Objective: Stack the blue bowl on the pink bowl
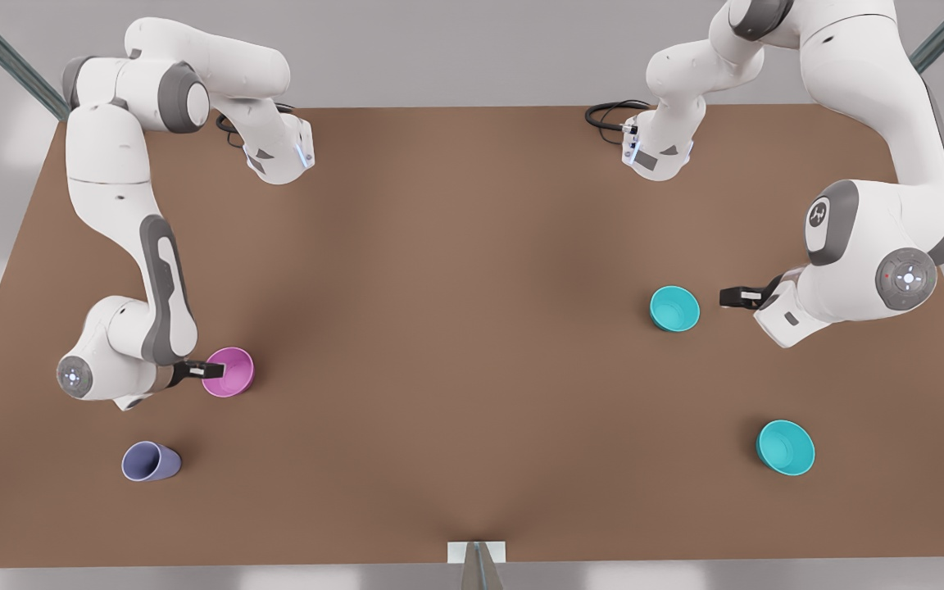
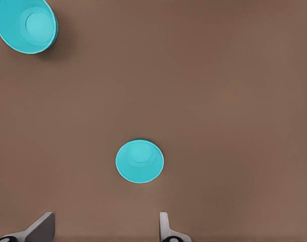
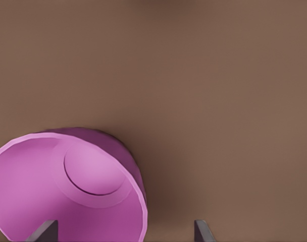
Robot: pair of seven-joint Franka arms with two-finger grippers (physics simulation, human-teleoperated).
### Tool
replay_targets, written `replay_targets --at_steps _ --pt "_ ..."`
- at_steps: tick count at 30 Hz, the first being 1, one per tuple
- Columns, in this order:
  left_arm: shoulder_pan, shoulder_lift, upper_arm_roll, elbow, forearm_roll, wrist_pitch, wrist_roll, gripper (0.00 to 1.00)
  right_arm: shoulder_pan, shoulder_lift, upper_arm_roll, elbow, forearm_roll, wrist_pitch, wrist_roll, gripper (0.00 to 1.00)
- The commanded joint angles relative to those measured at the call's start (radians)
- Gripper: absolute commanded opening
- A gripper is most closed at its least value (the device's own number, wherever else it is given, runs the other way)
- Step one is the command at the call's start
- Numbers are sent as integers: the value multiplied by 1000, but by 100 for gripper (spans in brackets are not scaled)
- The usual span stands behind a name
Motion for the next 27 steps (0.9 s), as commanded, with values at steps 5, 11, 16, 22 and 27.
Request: replay_targets --at_steps 5,11,16,22,27 --pt "-2 -1 -1 2 1 -3 0 100 -13 36 0 -5 16 35 -118 100" --pt "0 -3 -1 4 1 -2 -1 100 -22 40 0 9 32 42 -184 74" --pt "-2 -4 -1 7 1 -3 -1 100 -18 39 0 7 30 33 -184 21" --pt "-2 -7 -1 20 1 -3 -3 100 36 -157 124 50 192 -186 -198 21" --pt "-3 -20 -1 34 -1 -5 -3 100 441 65 124 332 463 61 429 21"
